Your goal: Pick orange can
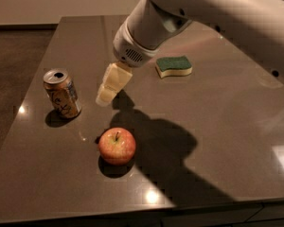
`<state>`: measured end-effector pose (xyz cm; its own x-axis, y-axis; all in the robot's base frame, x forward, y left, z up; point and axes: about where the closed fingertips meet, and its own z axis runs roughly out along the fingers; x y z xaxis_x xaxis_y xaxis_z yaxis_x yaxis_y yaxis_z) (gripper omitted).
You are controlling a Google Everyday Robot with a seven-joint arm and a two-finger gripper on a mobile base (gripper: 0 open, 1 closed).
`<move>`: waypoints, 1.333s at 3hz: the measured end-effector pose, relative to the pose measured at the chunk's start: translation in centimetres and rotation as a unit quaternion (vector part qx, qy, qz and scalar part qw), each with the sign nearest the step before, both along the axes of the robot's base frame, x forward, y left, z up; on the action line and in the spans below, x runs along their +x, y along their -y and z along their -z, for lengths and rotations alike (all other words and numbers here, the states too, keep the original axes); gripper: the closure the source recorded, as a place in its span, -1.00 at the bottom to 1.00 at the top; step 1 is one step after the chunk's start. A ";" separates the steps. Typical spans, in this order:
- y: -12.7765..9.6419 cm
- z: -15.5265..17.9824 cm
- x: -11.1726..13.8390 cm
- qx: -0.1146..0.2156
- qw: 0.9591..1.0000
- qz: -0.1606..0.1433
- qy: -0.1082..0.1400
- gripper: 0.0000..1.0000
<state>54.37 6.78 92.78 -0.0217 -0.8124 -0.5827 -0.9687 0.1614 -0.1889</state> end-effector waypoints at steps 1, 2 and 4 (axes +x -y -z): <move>-3.8 1.3 -0.2 0.016 1.000 -0.018 -0.007 -1.00; -7.1 2.2 -0.5 0.029 0.999 -0.036 -0.011 -1.00; -11.0 2.5 -0.9 0.046 0.996 -0.066 -0.023 -1.00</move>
Offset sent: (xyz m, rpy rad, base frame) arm -0.0061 0.1069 -0.0332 0.0925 0.0342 0.1059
